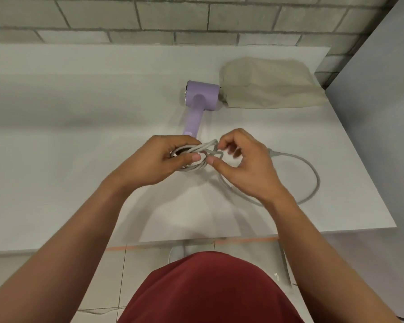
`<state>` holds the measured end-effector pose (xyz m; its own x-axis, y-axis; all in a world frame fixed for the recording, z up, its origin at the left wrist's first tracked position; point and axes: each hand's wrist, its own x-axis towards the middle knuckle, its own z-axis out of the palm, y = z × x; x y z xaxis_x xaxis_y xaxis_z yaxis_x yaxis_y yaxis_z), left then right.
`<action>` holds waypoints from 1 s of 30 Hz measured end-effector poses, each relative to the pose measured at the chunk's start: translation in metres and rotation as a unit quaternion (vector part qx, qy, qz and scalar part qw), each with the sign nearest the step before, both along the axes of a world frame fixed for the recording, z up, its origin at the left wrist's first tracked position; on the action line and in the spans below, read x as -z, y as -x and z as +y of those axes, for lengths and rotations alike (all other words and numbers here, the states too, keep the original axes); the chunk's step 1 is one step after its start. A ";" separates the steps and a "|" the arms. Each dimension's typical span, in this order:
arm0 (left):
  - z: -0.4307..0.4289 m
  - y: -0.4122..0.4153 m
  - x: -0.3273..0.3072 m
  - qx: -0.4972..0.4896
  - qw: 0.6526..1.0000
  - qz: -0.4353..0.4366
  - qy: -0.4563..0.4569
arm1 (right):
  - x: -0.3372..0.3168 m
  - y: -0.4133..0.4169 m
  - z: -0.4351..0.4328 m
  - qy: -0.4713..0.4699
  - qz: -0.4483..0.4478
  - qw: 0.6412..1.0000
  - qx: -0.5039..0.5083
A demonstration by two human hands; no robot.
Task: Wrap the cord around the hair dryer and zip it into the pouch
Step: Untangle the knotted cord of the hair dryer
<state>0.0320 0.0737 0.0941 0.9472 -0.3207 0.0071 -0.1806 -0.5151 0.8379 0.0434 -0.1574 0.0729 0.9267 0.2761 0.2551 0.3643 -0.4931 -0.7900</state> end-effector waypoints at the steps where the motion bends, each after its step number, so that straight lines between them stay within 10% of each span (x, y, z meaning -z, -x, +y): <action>1: 0.000 -0.004 -0.003 0.003 1.000 0.003 0.010 | -0.002 -0.003 -0.005 0.004 -0.005 0.999 -0.032; 24: -0.055 -0.061 -0.023 0.088 0.989 0.112 -0.044 | -0.008 -0.019 -0.050 -0.007 0.097 0.995 -0.001; 30: -0.069 -0.066 -0.025 0.071 0.987 -0.100 -0.104 | -0.005 -0.028 -0.055 -0.040 0.102 0.993 0.033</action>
